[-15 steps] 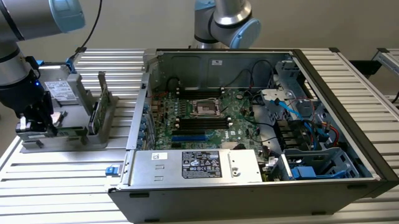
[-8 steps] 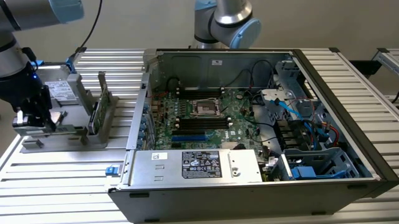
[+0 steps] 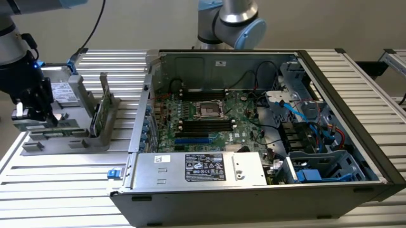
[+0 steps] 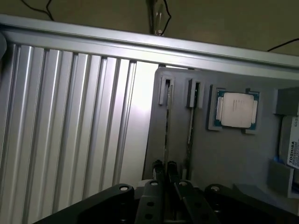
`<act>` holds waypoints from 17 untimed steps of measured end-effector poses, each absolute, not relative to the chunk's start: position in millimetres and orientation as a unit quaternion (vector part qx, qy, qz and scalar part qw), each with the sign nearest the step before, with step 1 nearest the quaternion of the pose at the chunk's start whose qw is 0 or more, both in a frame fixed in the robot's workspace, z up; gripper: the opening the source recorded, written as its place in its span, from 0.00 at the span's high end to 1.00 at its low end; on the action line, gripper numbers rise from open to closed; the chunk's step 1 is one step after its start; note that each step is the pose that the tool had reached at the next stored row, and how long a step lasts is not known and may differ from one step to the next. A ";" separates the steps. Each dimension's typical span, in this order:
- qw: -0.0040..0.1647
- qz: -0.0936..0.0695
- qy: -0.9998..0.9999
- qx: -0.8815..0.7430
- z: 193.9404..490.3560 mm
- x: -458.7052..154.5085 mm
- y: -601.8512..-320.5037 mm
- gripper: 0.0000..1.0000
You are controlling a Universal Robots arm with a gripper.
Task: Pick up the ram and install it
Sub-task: 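Pick up the ram and move it above insertion slot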
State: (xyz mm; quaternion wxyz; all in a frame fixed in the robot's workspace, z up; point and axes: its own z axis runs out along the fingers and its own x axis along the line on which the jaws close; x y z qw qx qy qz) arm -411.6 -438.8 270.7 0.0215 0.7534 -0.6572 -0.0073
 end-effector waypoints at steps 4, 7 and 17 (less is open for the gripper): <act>0.021 -0.008 -0.657 0.753 283.6 -399.0 -438.8 0.86; 0.019 -0.009 -0.657 0.753 293.2 -388.5 -438.8 0.86; 0.013 -0.015 -0.657 0.754 324.1 -346.7 -438.8 0.86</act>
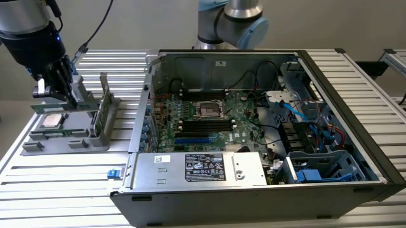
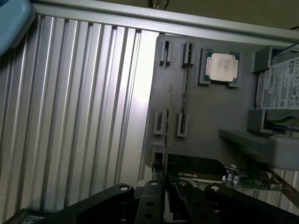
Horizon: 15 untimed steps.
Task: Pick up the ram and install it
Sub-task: 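Pick up the ram and move it above insertion slot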
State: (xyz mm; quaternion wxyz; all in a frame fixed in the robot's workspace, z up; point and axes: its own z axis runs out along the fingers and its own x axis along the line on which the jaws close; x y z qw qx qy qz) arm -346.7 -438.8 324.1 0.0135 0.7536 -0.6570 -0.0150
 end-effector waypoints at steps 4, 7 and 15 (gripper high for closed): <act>0.011 -0.018 -0.657 0.754 336.1 -329.4 -438.8 0.86; 0.009 -0.020 -0.657 0.754 344.4 -316.9 -438.9 0.86; 0.005 -0.025 -0.657 0.754 364.9 -283.6 -438.8 0.86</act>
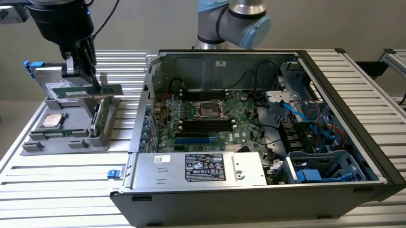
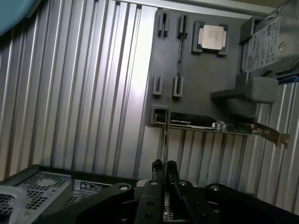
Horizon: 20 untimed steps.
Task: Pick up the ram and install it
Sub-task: 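Pick up the ram and move it above insertion slot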
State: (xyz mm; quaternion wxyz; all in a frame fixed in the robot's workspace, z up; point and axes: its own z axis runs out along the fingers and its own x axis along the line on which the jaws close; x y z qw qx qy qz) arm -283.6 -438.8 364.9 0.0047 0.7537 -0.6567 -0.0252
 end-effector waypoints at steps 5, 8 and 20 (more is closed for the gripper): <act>0.002 -0.029 -0.657 0.754 376.2 -263.2 -438.9 0.86; 0.000 -0.031 -0.656 0.754 382.2 -250.6 -439.0 0.86; -0.006 -0.038 -0.655 0.755 391.9 -204.6 -439.9 0.86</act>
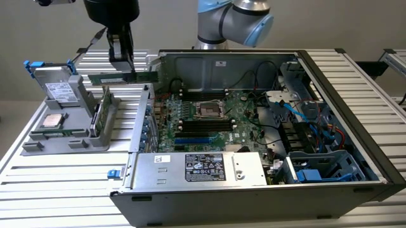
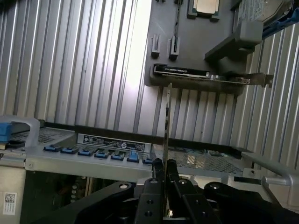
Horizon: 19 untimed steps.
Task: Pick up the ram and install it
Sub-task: 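Pick up the ram and move it above insertion slot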
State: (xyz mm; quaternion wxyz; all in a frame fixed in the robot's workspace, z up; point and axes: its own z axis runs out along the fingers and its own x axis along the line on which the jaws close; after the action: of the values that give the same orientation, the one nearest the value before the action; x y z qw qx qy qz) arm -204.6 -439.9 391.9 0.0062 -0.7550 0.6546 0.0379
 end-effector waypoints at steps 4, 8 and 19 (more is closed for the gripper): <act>0.008 0.040 0.653 -0.757 393.6 -189.4 -439.9 0.86; 0.010 0.042 0.651 -0.758 394.6 -174.1 -440.0 0.86; 0.013 0.045 0.648 -0.760 394.5 -124.3 -440.0 0.86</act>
State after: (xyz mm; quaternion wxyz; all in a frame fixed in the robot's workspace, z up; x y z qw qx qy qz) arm -124.3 -440.0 394.5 0.0129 -0.7602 0.6480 0.0448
